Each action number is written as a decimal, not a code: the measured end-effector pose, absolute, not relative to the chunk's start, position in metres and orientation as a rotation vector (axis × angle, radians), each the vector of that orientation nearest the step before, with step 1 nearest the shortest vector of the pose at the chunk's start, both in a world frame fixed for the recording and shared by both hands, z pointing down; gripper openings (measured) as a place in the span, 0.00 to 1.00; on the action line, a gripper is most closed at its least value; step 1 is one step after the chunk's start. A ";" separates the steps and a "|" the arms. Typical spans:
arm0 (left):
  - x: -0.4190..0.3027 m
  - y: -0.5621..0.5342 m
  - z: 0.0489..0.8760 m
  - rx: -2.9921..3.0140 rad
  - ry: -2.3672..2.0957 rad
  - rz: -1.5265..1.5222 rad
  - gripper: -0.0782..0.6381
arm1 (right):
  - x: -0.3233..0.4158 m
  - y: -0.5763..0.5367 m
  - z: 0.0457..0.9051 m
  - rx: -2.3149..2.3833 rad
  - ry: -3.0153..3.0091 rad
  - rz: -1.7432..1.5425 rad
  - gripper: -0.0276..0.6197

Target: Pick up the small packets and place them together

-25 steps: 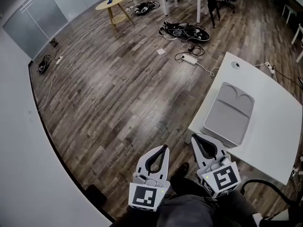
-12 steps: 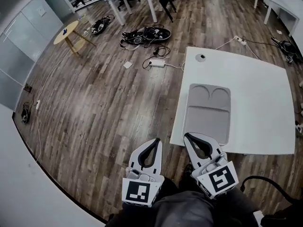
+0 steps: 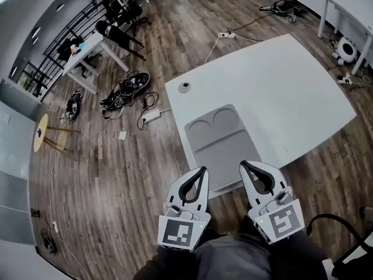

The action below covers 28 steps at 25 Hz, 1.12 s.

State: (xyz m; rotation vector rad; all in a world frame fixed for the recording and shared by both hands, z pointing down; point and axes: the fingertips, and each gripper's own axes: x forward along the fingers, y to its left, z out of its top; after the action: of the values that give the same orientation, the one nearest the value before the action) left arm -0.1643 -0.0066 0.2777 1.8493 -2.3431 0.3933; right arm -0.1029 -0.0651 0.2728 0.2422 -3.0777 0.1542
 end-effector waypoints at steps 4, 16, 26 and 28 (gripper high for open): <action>-0.165 -0.022 0.295 2.066 -2.160 0.461 0.09 | -0.089 -0.065 0.307 0.548 -3.054 0.340 0.05; -0.156 -0.029 0.319 2.386 -1.847 0.662 0.09 | -0.058 -0.046 0.361 1.045 -3.007 0.639 0.05; -0.146 -0.027 0.352 2.473 -1.803 0.756 0.09 | -0.069 -0.024 0.426 0.849 -3.079 1.001 0.16; -0.146 -0.023 0.354 2.463 -1.789 0.764 0.09 | -0.074 -0.018 0.431 0.792 -3.067 1.090 0.21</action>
State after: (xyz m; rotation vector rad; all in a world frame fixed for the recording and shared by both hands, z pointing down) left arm -0.1460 -0.0233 0.3543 2.4627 -1.7887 0.7635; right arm -0.0739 -0.0182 0.4313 0.7915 -3.0673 1.0895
